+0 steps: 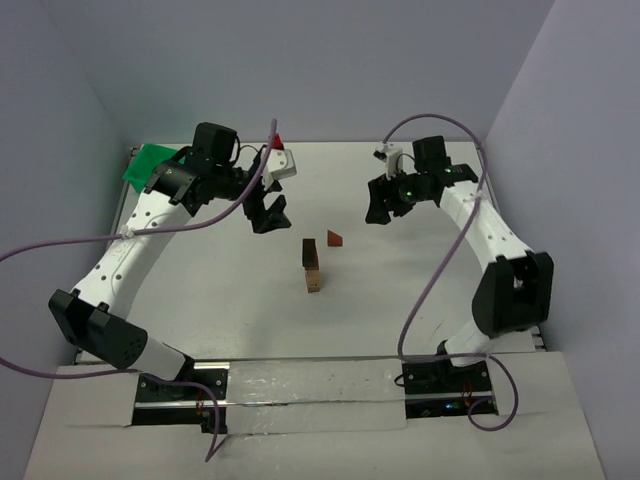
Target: Build the wood block tower
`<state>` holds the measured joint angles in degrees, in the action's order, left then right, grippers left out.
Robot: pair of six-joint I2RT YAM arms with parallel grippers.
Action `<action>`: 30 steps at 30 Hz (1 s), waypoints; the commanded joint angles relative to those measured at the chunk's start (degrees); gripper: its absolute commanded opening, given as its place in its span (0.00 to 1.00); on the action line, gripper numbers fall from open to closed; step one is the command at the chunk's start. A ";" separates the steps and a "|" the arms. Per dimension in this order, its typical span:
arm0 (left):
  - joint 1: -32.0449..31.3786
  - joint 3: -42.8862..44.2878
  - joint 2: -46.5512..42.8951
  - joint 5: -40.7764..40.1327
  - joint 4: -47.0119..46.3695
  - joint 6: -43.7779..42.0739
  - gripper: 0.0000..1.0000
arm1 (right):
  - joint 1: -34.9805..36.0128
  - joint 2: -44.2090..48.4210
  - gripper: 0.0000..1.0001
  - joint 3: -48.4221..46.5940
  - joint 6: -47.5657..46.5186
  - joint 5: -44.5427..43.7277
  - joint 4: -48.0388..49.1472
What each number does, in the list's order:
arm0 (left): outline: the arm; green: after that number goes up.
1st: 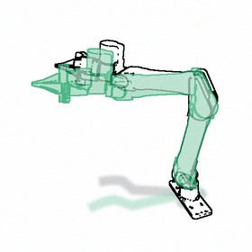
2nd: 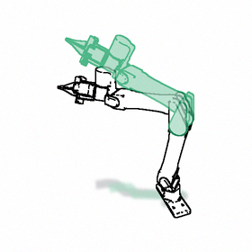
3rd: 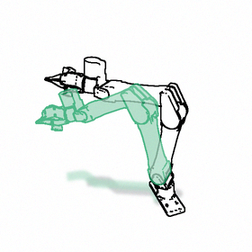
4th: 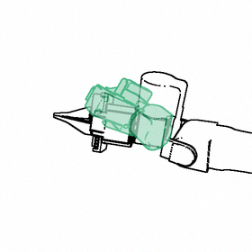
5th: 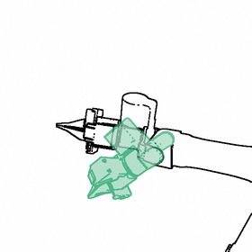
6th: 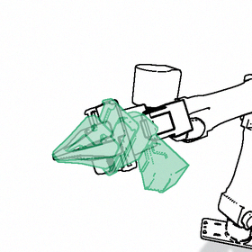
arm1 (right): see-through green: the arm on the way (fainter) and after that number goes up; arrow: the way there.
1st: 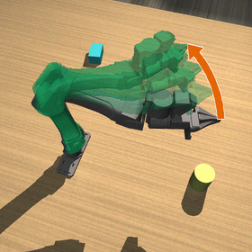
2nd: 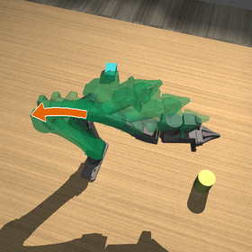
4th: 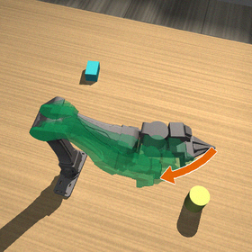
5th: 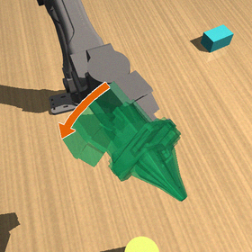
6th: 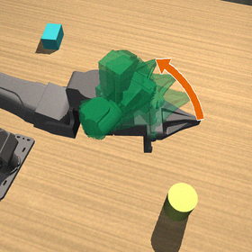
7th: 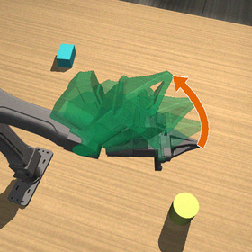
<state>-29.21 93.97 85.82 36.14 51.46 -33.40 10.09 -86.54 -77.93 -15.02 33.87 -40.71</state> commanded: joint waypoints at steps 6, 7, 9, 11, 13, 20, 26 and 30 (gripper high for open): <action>4.34 -3.12 -4.87 11.77 -0.56 0.08 0.99 | 0.72 -19.96 0.65 -13.99 -16.61 1.74 -11.94; 4.38 -3.33 -4.91 11.84 -0.50 0.00 0.99 | 0.90 -21.17 0.64 -14.28 -16.53 1.42 -12.03; 4.75 -4.14 -5.22 11.84 -0.66 -0.20 0.99 | 2.56 -24.29 0.65 -17.40 -15.82 -1.56 -12.84; 5.11 -4.63 -5.43 12.07 -0.71 -0.26 0.99 | 4.20 -26.37 0.65 -19.10 -15.15 -2.59 -13.81; 5.22 -5.06 -5.48 12.35 -0.80 -0.33 0.99 | 5.41 -27.61 0.66 -19.05 -14.76 -3.59 -13.53; 5.66 -5.82 -5.48 12.70 -0.48 -0.94 0.99 | 11.06 -29.82 0.85 -18.20 -13.80 -9.54 -11.23; 5.79 -5.73 -5.36 12.99 -0.17 -1.23 0.99 | 13.52 -33.32 0.96 -21.17 -12.32 -11.94 -10.45; 5.83 -5.73 -5.32 12.99 0.05 -1.49 0.99 | 14.81 -36.05 0.97 -23.26 -12.40 -12.89 -10.71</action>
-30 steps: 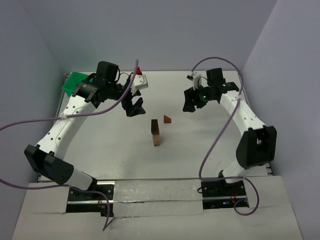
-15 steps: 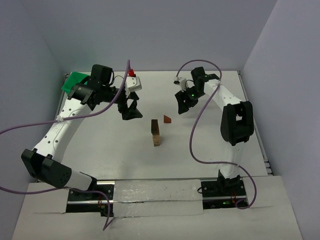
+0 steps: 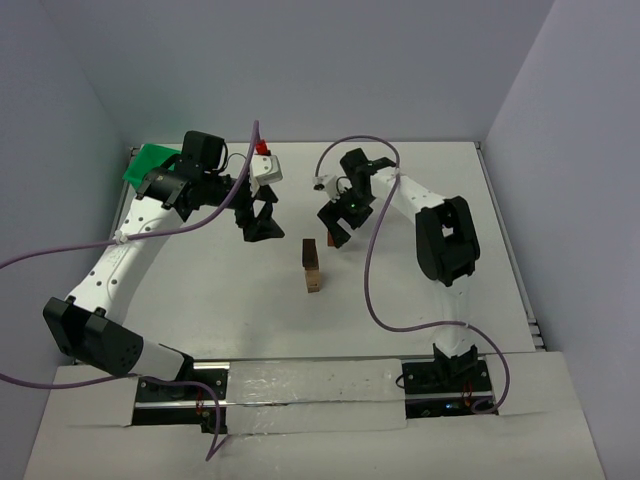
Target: Build the wood block tower
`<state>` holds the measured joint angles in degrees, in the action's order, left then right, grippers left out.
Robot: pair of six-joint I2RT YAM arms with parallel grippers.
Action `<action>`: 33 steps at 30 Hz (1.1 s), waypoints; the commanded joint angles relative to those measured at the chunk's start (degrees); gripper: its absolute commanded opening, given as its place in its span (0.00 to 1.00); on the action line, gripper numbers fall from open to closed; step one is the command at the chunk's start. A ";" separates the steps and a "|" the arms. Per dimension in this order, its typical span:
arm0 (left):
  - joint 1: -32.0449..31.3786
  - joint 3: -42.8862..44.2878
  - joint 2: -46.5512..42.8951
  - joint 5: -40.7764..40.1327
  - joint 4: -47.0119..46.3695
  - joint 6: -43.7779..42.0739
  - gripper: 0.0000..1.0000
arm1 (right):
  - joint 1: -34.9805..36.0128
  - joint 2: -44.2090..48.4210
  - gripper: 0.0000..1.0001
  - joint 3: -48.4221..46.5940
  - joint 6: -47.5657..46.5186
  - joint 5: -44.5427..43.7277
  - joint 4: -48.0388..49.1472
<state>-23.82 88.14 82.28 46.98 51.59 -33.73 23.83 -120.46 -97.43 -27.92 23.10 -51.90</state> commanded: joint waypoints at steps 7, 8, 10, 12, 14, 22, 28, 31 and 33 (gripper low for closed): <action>0.61 0.10 -1.60 2.33 -0.18 -1.33 0.99 | 2.80 -5.31 0.97 -7.50 1.11 -3.14 0.57; 0.61 0.02 -1.60 2.24 -0.17 -1.33 0.99 | 2.89 -5.66 0.97 -7.95 1.03 -3.15 0.48; 0.61 0.01 -1.51 2.42 0.00 -1.51 0.99 | 3.24 -6.54 0.96 -9.09 0.76 -2.97 0.13; 0.61 -0.07 -1.51 2.59 -0.09 -1.51 0.99 | 3.42 -6.99 0.95 -9.88 0.59 -2.79 -0.05; 0.70 -0.07 -1.47 2.68 -0.09 -1.55 0.99 | 3.81 -7.42 0.93 -10.23 0.42 -2.66 -0.22; 0.79 -0.08 -1.60 2.59 0.09 -1.86 0.99 | 4.56 -8.99 0.77 -11.00 -0.38 -3.05 -0.22; 1.14 -0.78 -2.04 2.85 -0.17 -1.77 0.99 | 4.38 -7.06 0.51 -8.72 -1.00 -2.26 0.13; 1.33 -0.96 -2.13 2.86 -0.18 -1.68 0.99 | 4.03 -6.00 0.44 -7.47 -1.26 -1.56 0.13; 1.56 -1.24 -2.28 2.86 -0.46 -1.44 0.99 | 3.13 -4.67 0.39 -6.19 -1.26 -0.86 -0.07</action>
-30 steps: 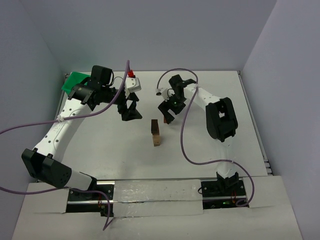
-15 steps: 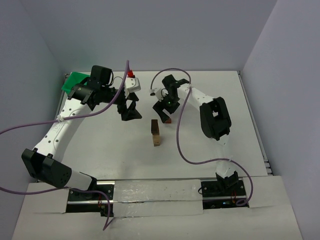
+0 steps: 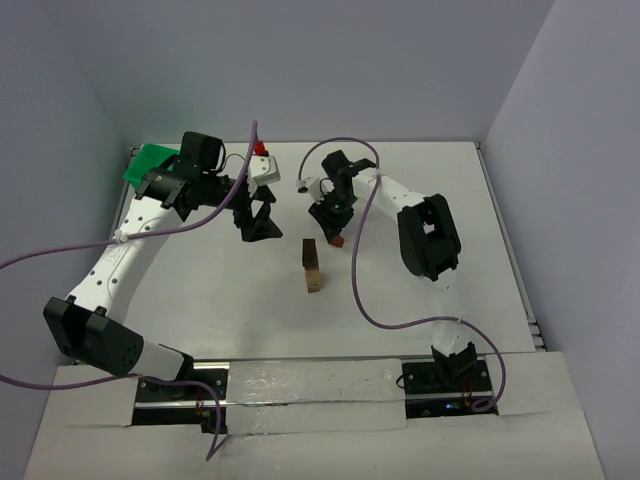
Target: Build the wood block tower
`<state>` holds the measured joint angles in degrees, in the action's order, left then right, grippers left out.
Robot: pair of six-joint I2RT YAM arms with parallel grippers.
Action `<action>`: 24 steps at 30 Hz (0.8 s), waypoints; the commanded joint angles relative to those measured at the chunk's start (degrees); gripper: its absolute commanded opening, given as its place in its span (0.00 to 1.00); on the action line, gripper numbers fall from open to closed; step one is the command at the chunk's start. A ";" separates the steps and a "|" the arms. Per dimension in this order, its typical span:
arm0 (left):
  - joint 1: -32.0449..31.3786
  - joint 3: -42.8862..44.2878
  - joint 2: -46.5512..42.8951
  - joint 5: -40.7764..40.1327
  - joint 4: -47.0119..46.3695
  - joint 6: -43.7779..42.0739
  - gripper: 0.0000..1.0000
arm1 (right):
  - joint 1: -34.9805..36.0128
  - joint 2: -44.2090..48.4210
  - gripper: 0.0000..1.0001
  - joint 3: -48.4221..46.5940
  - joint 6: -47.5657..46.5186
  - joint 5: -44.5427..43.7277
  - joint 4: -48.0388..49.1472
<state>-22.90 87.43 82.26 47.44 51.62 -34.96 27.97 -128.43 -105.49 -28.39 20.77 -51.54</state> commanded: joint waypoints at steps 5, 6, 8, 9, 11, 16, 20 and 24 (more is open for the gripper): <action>1.68 -1.57 -2.82 3.39 -1.71 0.89 0.99 | -4.30 7.54 0.25 3.19 -0.08 5.04 -2.19; 2.27 -1.74 -2.90 3.84 -1.99 1.27 0.99 | -5.10 8.40 0.23 3.27 0.02 6.73 -2.65; 3.09 -2.04 -3.09 5.12 -2.89 2.90 0.99 | -7.09 11.66 0.19 3.18 0.48 9.33 -4.16; 3.61 -2.20 -3.14 6.37 -3.42 3.64 0.98 | -8.19 12.82 0.17 2.87 0.64 11.06 -5.05; 4.90 -2.35 -3.21 8.43 -4.61 5.34 0.96 | -11.06 15.11 0.16 1.56 1.36 15.59 -7.20; 6.55 -1.72 -3.70 12.71 -6.37 6.66 0.89 | -17.64 18.83 0.15 -4.73 1.53 30.77 -15.21; 6.55 -1.38 -3.68 12.43 -9.02 9.74 0.86 | -20.06 22.56 0.10 -6.80 1.25 42.68 -19.32; 6.47 -4.21 -5.97 14.43 -20.45 28.84 0.84 | -20.51 29.40 0.04 1.09 8.67 53.43 -9.62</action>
<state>-16.51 84.89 80.00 57.41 43.89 -24.04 6.76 -106.66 -109.60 -26.11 57.46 -65.26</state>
